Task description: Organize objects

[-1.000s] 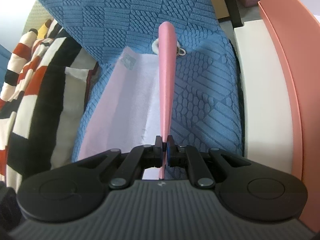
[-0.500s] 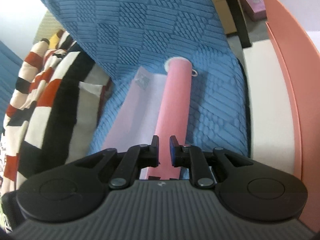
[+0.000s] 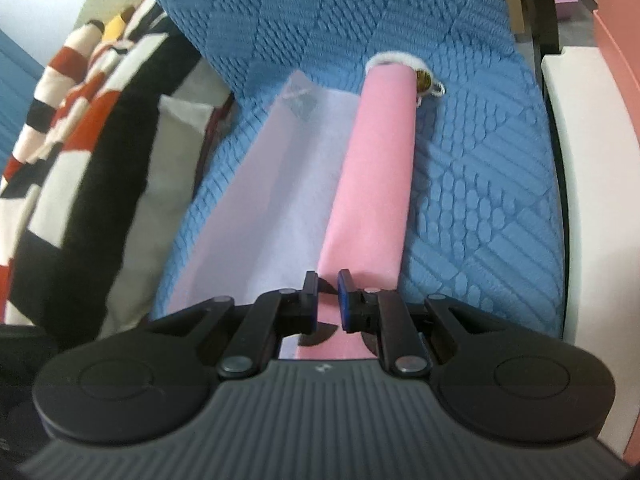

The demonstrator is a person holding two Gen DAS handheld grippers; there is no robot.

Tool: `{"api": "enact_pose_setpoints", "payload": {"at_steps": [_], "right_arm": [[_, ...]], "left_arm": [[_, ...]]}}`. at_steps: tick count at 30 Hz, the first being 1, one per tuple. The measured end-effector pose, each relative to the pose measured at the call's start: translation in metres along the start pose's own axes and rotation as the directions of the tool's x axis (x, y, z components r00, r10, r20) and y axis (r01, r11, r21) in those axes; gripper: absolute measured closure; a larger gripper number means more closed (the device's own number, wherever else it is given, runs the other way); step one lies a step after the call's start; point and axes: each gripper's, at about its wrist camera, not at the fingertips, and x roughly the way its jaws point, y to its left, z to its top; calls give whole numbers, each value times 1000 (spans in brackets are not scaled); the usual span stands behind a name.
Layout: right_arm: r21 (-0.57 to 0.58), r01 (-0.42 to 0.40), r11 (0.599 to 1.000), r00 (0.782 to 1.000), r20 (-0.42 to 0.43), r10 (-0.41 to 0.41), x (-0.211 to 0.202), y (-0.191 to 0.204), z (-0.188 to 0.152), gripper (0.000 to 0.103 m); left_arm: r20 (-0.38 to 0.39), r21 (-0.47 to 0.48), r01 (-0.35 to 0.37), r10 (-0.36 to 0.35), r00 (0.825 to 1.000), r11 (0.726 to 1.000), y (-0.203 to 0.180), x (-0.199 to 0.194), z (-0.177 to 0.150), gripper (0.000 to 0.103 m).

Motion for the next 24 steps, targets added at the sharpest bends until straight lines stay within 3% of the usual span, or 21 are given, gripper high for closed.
{"api": "enact_pose_setpoints", "payload": {"at_steps": [14,18,24], "right_arm": [[11,28,1000,1000,-15,-28,10,0,-2,94],[6,33,999,999,-17,-33,11,0,-1,94],[12,30,999,999,-11,-30,10,-1,2,92]], "left_arm": [[96,56,-63,58,994,996,-2,-39,9,93],[81,89,-57,49,996,994,-10,-31,11,93],[52,124,-105,99,994,987,-11,-16,11,93]]}}
